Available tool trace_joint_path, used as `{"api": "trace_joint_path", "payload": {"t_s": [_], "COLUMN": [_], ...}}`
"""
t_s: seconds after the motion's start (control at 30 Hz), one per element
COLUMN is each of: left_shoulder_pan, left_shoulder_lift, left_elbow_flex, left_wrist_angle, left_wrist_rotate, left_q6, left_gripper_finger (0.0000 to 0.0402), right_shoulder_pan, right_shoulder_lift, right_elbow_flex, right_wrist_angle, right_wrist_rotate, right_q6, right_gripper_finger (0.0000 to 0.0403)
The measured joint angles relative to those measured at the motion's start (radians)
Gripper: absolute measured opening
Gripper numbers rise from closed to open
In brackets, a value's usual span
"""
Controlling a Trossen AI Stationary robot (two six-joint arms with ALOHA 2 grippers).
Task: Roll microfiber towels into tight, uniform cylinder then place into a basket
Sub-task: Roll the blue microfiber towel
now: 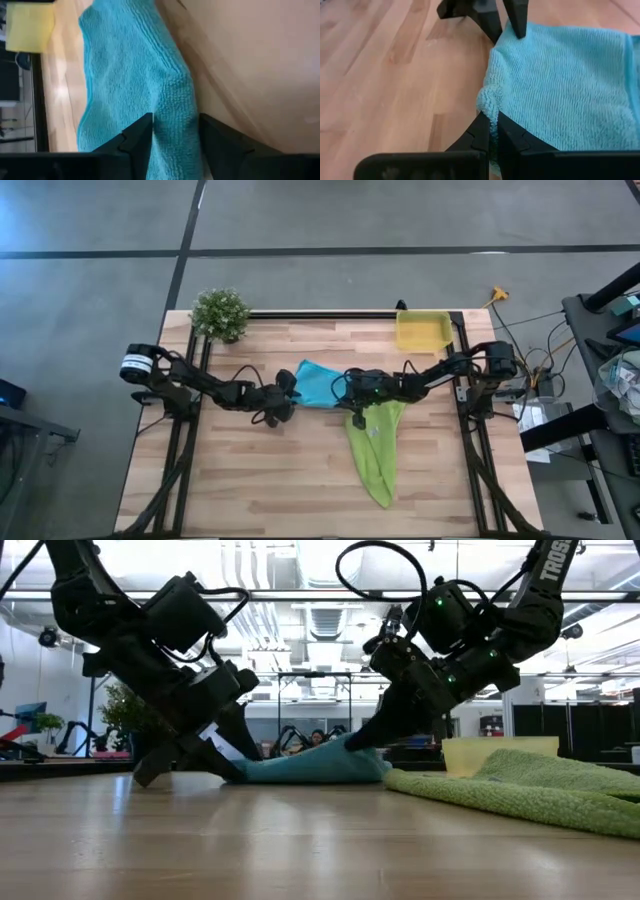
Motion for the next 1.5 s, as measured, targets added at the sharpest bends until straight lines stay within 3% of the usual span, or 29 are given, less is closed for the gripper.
{"api": "trace_joint_path", "payload": {"t_s": [0.13,0.33,0.57,0.77,1.03,1.13,1.33,1.43,1.5], "left_shoulder_pan": [0.000,-0.001,0.008,0.041,0.106,0.127,0.157,0.163,0.164], "left_shoulder_lift": [0.000,0.000,-0.003,-0.005,-0.005,-0.006,-0.003,-0.003,-0.003], "left_elbow_flex": [0.001,0.040,0.163,0.274,0.290,0.290,0.279,0.265,0.256], "left_wrist_angle": [0.000,-0.073,-0.286,-0.463,-0.463,-0.449,-0.377,-0.349,-0.338], "left_wrist_rotate": [0.030,0.060,0.127,0.364,0.616,0.701,0.886,0.907,0.908], "left_q6": [-0.049,-0.165,-0.353,-0.507,-0.650,-0.692,-0.780,-0.823,-0.828], "left_gripper_finger": [0.0104,0.0010,0.0002,0.0001,0.0001,0.0000,0.0000,0.0000,0.0000], "right_shoulder_pan": [0.000,0.000,0.000,0.018,0.086,0.148,0.319,0.359,0.360], "right_shoulder_lift": [-0.022,-0.053,-0.055,-0.064,-0.188,-0.218,-0.153,-0.113,-0.093], "right_elbow_flex": [0.000,-0.004,-0.007,-0.007,-0.007,-0.007,-0.003,-0.003,-0.003], "right_wrist_angle": [-0.001,-0.020,-0.130,-0.148,-0.196,-0.202,-0.199,-0.163,-0.123], "right_wrist_rotate": [0.000,0.000,0.001,0.000,0.004,0.096,0.440,0.561,0.578], "right_q6": [0.002,0.014,0.031,-0.014,-0.183,-0.313,-0.647,-0.678,-0.662], "right_gripper_finger": [0.0009,0.0009,0.0032,0.0070,0.0150,0.0166,0.0166,0.0167,0.0165]}}
